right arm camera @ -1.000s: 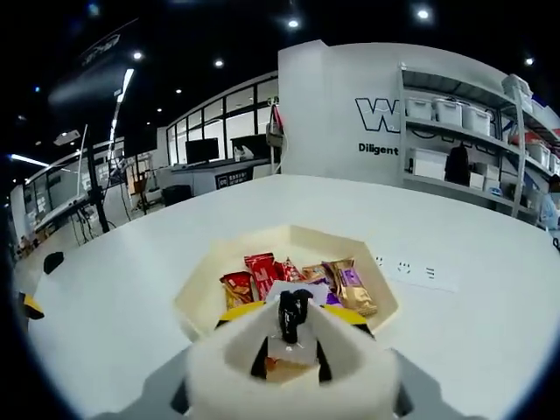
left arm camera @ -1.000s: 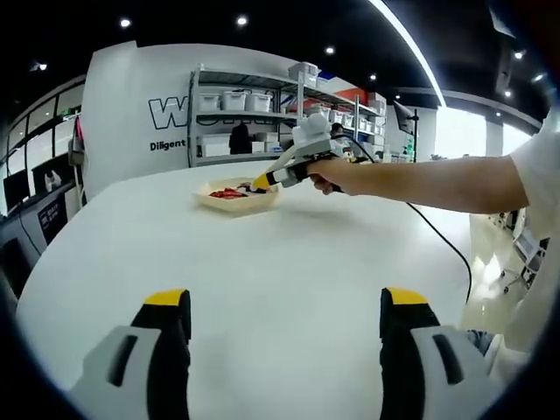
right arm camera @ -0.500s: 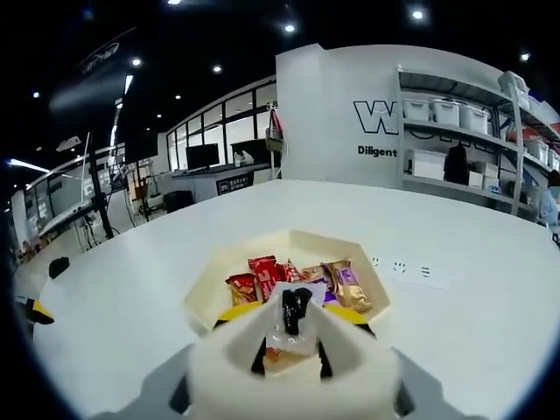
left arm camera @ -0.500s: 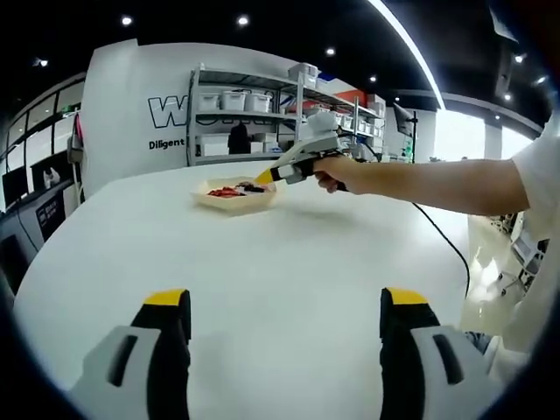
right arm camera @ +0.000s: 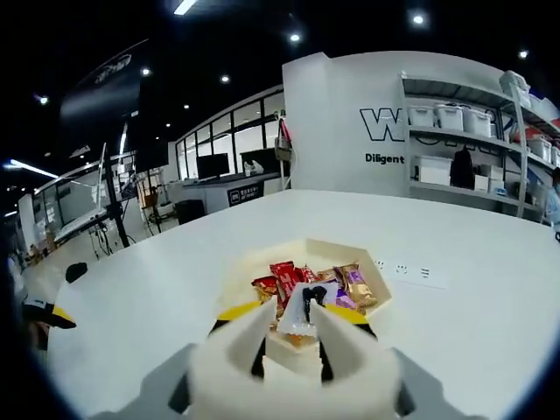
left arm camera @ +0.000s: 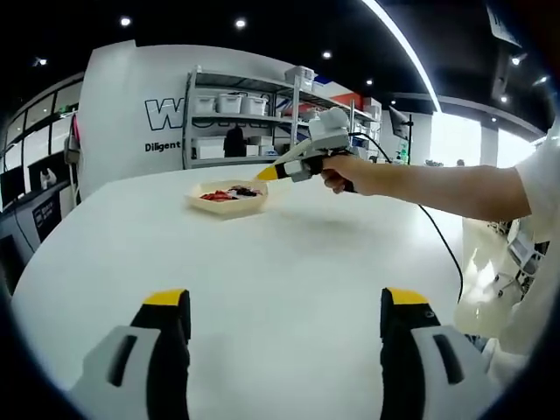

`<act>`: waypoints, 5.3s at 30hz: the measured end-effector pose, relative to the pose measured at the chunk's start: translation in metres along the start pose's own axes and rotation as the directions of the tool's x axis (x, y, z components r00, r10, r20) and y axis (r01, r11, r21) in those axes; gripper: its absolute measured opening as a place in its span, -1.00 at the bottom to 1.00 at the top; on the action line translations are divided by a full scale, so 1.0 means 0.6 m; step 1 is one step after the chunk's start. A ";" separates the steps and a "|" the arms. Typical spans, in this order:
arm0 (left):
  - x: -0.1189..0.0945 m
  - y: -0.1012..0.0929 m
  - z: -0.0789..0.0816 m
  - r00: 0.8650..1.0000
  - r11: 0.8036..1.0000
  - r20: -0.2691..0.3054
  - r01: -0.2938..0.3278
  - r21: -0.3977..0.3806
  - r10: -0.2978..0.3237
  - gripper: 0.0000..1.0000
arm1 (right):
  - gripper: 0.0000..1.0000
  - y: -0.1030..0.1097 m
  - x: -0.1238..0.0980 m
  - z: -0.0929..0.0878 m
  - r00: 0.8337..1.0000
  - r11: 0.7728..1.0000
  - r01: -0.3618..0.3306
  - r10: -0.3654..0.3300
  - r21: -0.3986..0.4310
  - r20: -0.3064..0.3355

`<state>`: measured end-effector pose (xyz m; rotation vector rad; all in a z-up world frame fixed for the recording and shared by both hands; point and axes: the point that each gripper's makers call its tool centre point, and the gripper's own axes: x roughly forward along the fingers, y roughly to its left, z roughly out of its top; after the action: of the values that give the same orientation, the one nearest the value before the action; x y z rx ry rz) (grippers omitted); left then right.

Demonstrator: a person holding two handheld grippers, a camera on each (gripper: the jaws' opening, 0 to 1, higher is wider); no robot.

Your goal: Place the target food into the container with the food tongs after gripping and lifting it, then release it inside without dropping or visibly crushing the food.

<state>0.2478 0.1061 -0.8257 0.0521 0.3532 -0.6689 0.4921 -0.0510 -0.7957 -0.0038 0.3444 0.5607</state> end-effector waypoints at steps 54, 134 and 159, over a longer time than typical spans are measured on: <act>-0.003 -0.121 0.023 0.963 0.961 0.102 0.261 -0.094 -0.251 0.64 | -0.63 0.210 -0.266 -0.070 0.947 0.944 -0.319 0.322 -0.085 0.017; -0.062 -0.205 0.078 0.663 0.698 0.328 0.716 -0.016 -0.673 -0.92 | -0.54 0.381 -0.384 -0.123 0.698 0.698 -0.715 0.709 0.037 0.104; -0.057 -0.193 0.068 0.666 0.695 0.320 0.718 -0.032 -0.674 -0.94 | -0.56 0.347 -0.394 -0.118 0.697 0.705 -0.709 0.693 0.029 0.183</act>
<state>0.1641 0.0291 -0.7684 -0.3543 0.1289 -1.4061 0.1741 -0.0040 -0.7678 0.2826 0.2047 1.3094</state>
